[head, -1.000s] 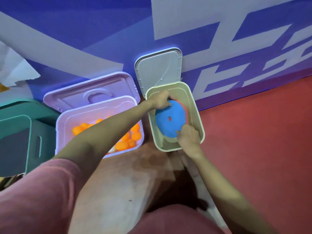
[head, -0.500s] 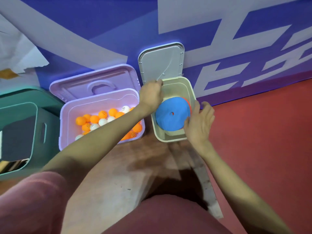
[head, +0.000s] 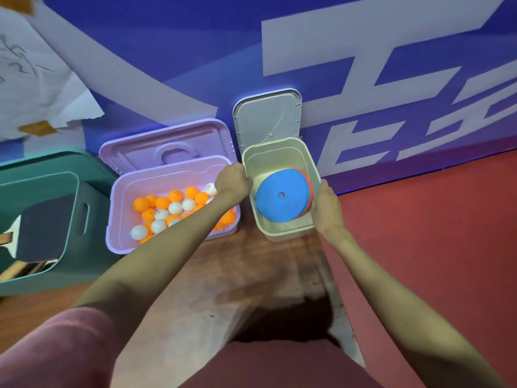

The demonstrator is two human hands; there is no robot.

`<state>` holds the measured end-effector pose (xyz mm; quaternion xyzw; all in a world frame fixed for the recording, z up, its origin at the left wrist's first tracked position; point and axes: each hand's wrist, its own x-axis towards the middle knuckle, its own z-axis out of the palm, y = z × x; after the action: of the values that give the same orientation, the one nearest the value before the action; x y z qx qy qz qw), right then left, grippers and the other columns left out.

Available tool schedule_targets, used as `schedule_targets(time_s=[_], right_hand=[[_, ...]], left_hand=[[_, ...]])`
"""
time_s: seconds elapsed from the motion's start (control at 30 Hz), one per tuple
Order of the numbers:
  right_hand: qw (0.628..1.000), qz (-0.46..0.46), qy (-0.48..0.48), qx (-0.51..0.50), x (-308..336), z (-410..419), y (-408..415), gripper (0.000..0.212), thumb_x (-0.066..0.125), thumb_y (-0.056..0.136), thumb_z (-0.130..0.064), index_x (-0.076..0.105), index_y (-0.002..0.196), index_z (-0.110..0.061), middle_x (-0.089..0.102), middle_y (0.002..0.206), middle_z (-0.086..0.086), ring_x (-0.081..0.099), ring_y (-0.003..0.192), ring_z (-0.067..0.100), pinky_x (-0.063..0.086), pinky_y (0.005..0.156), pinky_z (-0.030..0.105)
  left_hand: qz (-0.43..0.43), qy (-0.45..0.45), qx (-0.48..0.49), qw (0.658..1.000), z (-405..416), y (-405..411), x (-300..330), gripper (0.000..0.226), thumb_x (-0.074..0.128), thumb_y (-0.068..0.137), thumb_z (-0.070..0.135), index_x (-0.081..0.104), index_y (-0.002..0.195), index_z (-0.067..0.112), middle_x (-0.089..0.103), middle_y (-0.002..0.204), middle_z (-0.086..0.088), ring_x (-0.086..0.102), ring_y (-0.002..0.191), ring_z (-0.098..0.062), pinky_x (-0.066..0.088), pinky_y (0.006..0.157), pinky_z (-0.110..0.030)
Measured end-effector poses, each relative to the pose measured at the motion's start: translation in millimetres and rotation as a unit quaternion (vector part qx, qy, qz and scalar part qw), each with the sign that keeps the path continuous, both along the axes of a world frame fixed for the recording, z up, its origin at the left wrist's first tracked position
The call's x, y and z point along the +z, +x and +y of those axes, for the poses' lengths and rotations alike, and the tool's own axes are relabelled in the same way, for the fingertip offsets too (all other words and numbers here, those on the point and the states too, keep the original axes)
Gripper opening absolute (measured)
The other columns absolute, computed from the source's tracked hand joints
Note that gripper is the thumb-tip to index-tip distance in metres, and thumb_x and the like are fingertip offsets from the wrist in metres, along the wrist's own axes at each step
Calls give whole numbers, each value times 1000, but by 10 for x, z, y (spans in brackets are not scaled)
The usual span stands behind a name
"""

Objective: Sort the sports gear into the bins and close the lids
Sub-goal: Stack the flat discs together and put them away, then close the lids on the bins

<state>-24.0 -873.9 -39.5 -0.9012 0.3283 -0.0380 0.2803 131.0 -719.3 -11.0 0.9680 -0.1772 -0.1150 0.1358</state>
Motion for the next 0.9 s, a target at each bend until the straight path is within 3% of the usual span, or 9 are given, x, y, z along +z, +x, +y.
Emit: schedule_targets(time_s=[0.13, 0.23, 0.4, 0.5, 0.6, 0.67, 0.77, 0.83, 0.9], right_hand=[[997, 41, -59, -18, 49, 27, 32, 48, 52, 81, 4, 39, 127, 0, 51, 119, 20, 46, 110, 37, 37, 88, 42], [997, 11, -78, -17, 135, 10, 187, 53, 52, 88, -9, 32, 137, -1, 44, 127, 19, 42, 115, 36, 35, 92, 42], [998, -44, 20, 50, 420, -263, 799, 65, 51, 91, -13, 18, 145, 1, 35, 138, 23, 38, 126, 37, 34, 101, 43], [994, -66, 72, 50, 679, -446, 1173, 62, 52, 92, -14, 21, 144, -3, 35, 138, 22, 40, 125, 38, 38, 96, 42], [988, -92, 114, 46, 863, -636, 1466, 66, 55, 89, -12, 21, 145, -6, 33, 143, 18, 36, 131, 32, 34, 102, 38], [982, -106, 153, 37, 891, -722, 1578, 60, 59, 84, -10, 34, 139, -7, 46, 132, 14, 45, 123, 29, 38, 102, 38], [962, -152, 226, -3, 879, -702, 1591, 46, 66, 79, -11, 48, 122, -8, 55, 106, 6, 55, 94, 18, 50, 86, 35], [957, -181, 228, -6, 869, -645, 1527, 36, 67, 80, -17, 51, 112, -10, 54, 102, 4, 52, 87, 15, 46, 76, 26], [953, -204, 225, -3, 853, -608, 1434, 29, 66, 80, -26, 52, 102, -12, 55, 100, 3, 53, 88, 17, 43, 75, 25]], left_hand=[[-48, -48, 7, 998, -59, 189, 190, 29, 54, 90, 28, 58, 101, 1, 61, 103, -22, 57, 97, -40, 44, 72, -40], [-108, -103, -17, 989, -188, 481, 474, 29, 52, 90, 21, 53, 110, 0, 55, 109, -22, 54, 99, -39, 40, 75, -42], [-151, -94, 46, 983, -428, 746, 789, 24, 46, 93, 19, 53, 105, -1, 59, 106, -21, 55, 96, -41, 36, 67, -40], [-153, -92, 61, 982, -484, 792, 782, 21, 46, 93, 16, 52, 104, 0, 61, 103, -21, 57, 94, -42, 33, 63, -38], [-160, -91, 43, 982, -474, 847, 692, 13, 46, 91, 7, 55, 98, 0, 61, 96, -21, 56, 88, -41, 30, 60, -38], [-157, -106, 19, 982, -436, 845, 653, 12, 44, 87, 0, 55, 87, 0, 55, 82, -17, 54, 82, -39, 25, 59, -35], [-146, -128, -22, 981, -337, 780, 648, 19, 43, 85, -1, 50, 70, 7, 38, 67, -6, 51, 77, -37, 20, 58, -32], [-145, -144, -32, 978, -271, 732, 675, 19, 46, 89, 1, 60, 77, 3, 48, 75, -13, 52, 80, -37, 24, 60, -32], [-159, -168, -35, 972, -211, 673, 713, 22, 47, 91, 1, 69, 95, 2, 59, 91, -19, 55, 87, -36, 33, 66, -33]])
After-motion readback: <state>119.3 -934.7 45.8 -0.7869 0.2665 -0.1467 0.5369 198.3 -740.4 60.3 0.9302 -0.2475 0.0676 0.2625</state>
